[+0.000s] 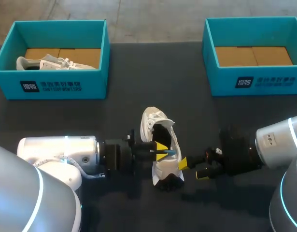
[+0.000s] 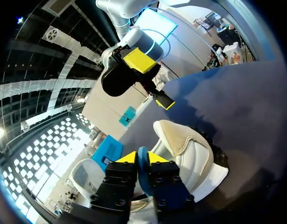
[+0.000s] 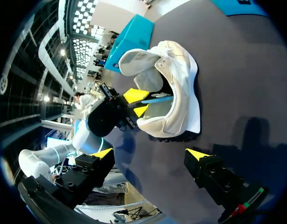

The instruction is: Take the shoe out of the shoebox, open the shoe tongue, remove and reinsert the insole, then place the shoe into the shoebox

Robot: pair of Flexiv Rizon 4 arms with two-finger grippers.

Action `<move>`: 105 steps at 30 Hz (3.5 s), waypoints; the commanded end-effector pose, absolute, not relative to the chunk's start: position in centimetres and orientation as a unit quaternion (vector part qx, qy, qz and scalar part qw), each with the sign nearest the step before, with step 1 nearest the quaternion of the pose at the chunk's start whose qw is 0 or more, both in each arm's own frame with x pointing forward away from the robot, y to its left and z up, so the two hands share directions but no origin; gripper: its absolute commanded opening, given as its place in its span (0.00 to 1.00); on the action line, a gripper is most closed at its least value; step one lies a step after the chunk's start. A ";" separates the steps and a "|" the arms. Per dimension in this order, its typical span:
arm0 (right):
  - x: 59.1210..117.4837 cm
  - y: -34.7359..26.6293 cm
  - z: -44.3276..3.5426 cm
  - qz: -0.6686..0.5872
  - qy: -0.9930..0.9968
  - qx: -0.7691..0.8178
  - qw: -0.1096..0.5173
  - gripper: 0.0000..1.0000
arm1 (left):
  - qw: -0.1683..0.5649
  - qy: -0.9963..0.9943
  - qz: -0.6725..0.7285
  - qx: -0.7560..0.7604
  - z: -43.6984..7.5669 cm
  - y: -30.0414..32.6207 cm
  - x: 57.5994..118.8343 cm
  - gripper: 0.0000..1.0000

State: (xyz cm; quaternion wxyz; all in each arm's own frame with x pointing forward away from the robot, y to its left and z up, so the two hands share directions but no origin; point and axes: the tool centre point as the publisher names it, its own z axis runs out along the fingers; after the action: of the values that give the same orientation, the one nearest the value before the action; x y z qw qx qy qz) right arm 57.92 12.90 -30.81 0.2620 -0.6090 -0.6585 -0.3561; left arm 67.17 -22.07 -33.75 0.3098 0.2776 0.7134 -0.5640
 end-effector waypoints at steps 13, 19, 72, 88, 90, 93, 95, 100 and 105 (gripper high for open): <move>57.9 13.1 -30.8 -0.355 -0.659 -0.610 0.261 1.00 | 0.290 0.718 -0.565 0.284 -33.3 -21.5 65.7 0.00; 57.9 13.1 -30.8 -0.355 -0.659 -0.610 0.261 1.00 | 0.289 0.726 -0.555 0.283 -34.1 -21.6 66.7 0.00; 58.1 13.1 -30.4 -0.355 -0.661 -0.608 0.259 1.00 | 0.149 0.763 -0.508 0.371 -27.4 -17.0 66.6 0.00; 59.2 8.8 -28.2 -0.321 -0.680 -0.608 0.254 1.00 | 0.056 0.783 -0.449 0.426 -25.8 -17.8 67.3 0.00; 59.4 8.1 -28.0 -0.315 -0.683 -0.609 0.251 1.00 | 0.043 0.786 -0.440 0.432 -25.7 -17.9 67.3 0.00; 59.5 7.2 -27.5 -0.310 -0.685 -0.610 0.248 1.00 | 0.029 0.791 -0.427 0.438 -25.5 -18.0 67.5 0.00; 59.6 6.6 -27.2 -0.309 -0.686 -0.611 0.246 1.00 | 0.016 0.794 -0.414 0.445 -25.3 -18.1 67.6 0.00; 59.6 5.2 -26.6 -0.302 -0.692 -0.609 0.243 1.00 | -0.003 0.799 -0.385 0.462 -25.1 -18.5 67.7 0.00; 59.9 4.1 -26.2 -0.294 -0.720 -0.559 0.287 1.00 | -0.034 0.805 -0.353 0.475 -25.0 -18.7 67.5 0.00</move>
State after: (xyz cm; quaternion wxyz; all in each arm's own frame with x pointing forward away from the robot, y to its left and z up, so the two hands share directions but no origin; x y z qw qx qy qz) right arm 59.63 6.44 -27.98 0.2526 -0.5917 -0.7048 -0.2989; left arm 67.34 -18.19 -25.33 0.0537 0.4338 0.8014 -0.4083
